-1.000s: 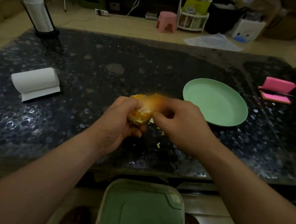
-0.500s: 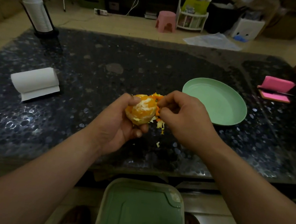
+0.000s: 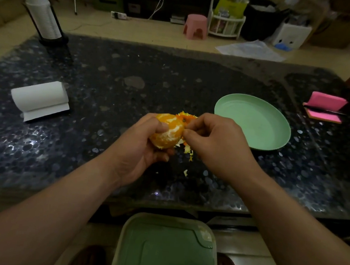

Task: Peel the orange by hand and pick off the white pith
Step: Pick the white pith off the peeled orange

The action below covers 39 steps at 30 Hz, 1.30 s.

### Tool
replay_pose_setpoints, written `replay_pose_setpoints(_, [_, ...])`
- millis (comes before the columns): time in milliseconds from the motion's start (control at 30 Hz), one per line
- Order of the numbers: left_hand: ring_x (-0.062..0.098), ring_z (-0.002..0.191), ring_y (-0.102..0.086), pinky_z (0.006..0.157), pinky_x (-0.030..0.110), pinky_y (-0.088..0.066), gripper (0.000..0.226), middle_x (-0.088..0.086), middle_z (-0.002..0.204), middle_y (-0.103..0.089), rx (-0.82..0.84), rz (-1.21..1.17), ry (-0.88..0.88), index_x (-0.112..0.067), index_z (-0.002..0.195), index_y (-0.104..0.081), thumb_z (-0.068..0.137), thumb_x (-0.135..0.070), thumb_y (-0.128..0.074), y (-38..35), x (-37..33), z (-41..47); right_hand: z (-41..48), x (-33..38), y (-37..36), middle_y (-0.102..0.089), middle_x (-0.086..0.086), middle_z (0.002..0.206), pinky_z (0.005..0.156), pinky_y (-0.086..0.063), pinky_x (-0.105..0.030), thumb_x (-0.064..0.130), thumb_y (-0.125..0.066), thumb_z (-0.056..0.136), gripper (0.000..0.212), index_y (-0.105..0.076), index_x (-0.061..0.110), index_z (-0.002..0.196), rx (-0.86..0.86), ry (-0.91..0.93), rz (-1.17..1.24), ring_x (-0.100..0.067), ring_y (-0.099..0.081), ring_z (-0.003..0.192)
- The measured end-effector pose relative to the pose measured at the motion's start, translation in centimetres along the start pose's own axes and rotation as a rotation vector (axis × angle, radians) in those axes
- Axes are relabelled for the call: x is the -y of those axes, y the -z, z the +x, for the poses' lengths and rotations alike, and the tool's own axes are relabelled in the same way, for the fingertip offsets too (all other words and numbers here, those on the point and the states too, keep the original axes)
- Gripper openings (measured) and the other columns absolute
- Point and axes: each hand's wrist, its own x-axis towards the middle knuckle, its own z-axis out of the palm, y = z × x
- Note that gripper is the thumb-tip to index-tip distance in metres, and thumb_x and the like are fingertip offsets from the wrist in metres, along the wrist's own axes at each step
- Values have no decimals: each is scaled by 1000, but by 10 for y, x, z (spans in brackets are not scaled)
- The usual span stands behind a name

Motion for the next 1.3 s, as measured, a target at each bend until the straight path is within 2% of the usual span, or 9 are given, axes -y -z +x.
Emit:
replay_pose_setpoints(100, [22,73,-64,58,31,-50,43,12,103,-69,0,24,-14,-18,124,-63,81,-23,-61,0,-1,0,0,0,-1,-70,13,66,54,-41,-11,26,-75,91,10,-74,28,81,-5,-9,-18,-2,-65,60])
replay_pose_setpoints(333, [23,85,-62,63,33,-49,48,9,114,-68,26,121,-70,-27,124,-67,77,-21,-60,-1,0,-2,0,3,-5,-66,8,61,50,-38,-11,18,-75,85,14,-71,22,72,-10,-59,47,-2,-57,53])
replay_pose_setpoints(500, [25,77,-62,61,34,-48,54,14,111,-68,44,51,-54,-18,133,-62,79,-21,-58,0,-2,-3,-1,3,-5,-58,8,55,49,-37,-12,13,-75,85,12,-69,13,75,9,-84,207,-1,-47,48])
replay_pose_setpoints(633, [27,71,-61,57,33,-45,55,16,104,-67,69,-42,-2,-9,133,-60,80,-25,-56,1,-5,-2,0,3,-4,-67,-10,65,51,-42,-16,12,-73,88,12,-70,11,77,22,-72,290,-6,-50,52])
replay_pose_setpoints(767, [27,70,-59,53,31,-46,57,17,100,-66,112,-82,48,-5,133,-59,81,-28,-56,2,-7,-2,2,1,-4,-62,-2,60,51,-41,-17,13,-72,93,17,-69,13,77,37,-63,330,-6,-48,51])
replay_pose_setpoints(900, [25,70,-58,52,28,-46,54,15,99,-67,145,-109,79,-6,130,-61,81,-29,-56,2,-10,-5,2,0,-4,-70,-19,74,52,-43,-22,13,-71,93,14,-69,12,79,59,-64,357,-9,-50,55])
replay_pose_setpoints(1033, [24,71,-56,51,26,-44,50,13,100,-68,175,-144,77,-8,122,-67,81,-31,-50,1,-13,-7,2,-1,-2,-73,-12,76,55,-46,-25,17,-70,98,18,-69,14,80,70,-81,384,-10,-56,58])
replay_pose_setpoints(1200, [28,76,-59,59,31,-46,64,21,115,-65,128,-134,46,-8,143,-56,81,-26,-55,7,-13,-3,1,2,4,-78,-1,85,58,-54,-28,22,-66,104,13,-75,14,98,151,-113,422,-11,-66,68])
replay_pose_setpoints(1300, [28,77,-60,60,32,-47,67,19,115,-68,82,-128,29,-8,145,-54,81,-24,-56,8,-13,-2,0,2,3,-78,0,86,60,-57,-30,21,-70,100,6,-75,20,103,163,-116,393,-13,-68,71])
